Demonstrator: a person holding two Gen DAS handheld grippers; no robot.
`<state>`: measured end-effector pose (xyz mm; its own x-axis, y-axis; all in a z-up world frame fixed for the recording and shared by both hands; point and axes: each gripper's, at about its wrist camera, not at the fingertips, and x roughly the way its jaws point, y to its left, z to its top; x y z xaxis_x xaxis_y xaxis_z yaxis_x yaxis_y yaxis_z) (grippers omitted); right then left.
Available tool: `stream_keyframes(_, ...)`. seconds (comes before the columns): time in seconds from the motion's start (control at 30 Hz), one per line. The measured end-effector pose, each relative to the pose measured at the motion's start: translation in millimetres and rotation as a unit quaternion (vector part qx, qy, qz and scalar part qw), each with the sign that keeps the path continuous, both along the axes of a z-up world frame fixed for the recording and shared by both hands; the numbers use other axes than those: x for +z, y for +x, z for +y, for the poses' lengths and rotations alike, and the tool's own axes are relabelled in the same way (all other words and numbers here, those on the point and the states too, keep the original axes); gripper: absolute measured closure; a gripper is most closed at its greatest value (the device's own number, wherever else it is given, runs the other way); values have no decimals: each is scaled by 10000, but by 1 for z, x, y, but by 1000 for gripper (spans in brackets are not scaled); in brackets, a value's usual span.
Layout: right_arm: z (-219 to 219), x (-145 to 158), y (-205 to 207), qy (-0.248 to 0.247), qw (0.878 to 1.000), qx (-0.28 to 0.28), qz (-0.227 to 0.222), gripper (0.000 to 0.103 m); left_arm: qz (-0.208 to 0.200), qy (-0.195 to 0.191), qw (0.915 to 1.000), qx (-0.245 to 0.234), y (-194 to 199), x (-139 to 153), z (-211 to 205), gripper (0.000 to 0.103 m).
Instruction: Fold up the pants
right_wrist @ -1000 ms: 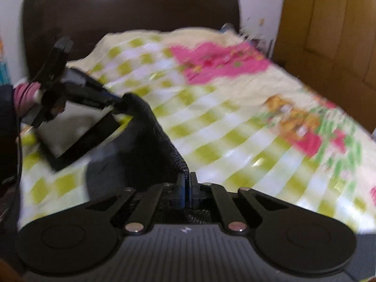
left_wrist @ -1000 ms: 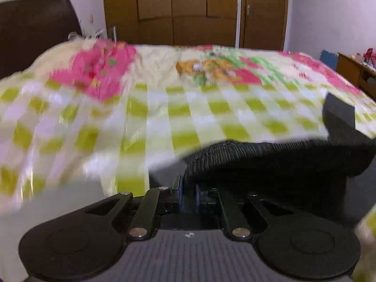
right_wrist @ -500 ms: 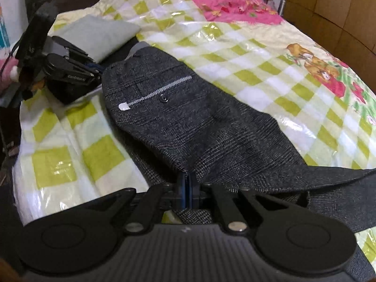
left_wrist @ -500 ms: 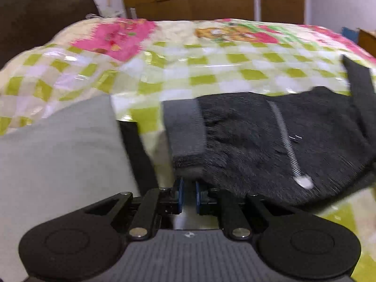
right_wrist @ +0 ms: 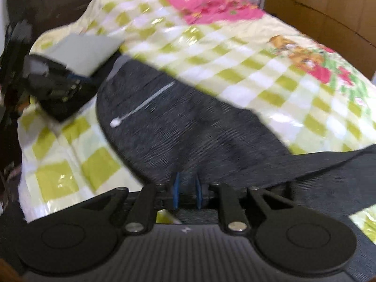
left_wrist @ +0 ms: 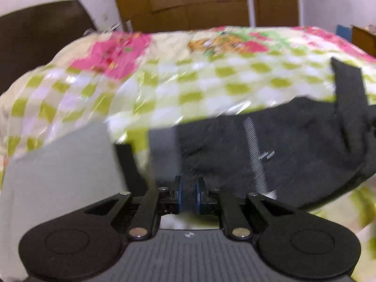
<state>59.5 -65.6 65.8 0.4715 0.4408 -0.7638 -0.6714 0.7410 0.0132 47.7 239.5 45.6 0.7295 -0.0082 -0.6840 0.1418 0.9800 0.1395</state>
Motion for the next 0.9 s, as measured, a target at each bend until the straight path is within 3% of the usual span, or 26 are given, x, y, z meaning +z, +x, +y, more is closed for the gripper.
stream_keyframes(0.2, -64, 10, 61, 355, 9890, -1418, 244, 75, 57, -589, 9922, -1100, 10, 7, -79, 73)
stream_keyframes(0.27, -85, 6, 92, 443, 9782, -1991, 398, 70, 113, -662, 9868, -1477, 15, 3, -111, 70)
stream_keyframes(0.4, -117, -8, 152, 671, 9512, -2937, 662, 68, 268, -840, 9766, -1962, 26, -6, -160, 64)
stream_keyframes(0.53, -132, -19, 199, 900, 9270, -3571, 715, 65, 410, -864, 9705, -2215, 35, -15, -189, 58)
stream_keyframes(0.73, -147, -52, 241, 890, 8969, -4191, 1098, 64, 459, -837, 9731, -2098, 51, -26, -203, 57)
stream_keyframes(0.77, -151, -57, 242, 962, 8919, -4266, 1155, 66, 460, -811, 9740, -2063, 53, -27, -204, 57)
stream_keyframes(0.87, -164, -65, 245, 1313, 8793, -4409, 1235, 100, 447, -684, 9758, -2026, 58, -27, -209, 58)
stream_keyframes(0.9, -170, -63, 244, 1520, 8742, -4429, 1287, 100, 447, -663, 9760, -2025, 59, -27, -211, 58)
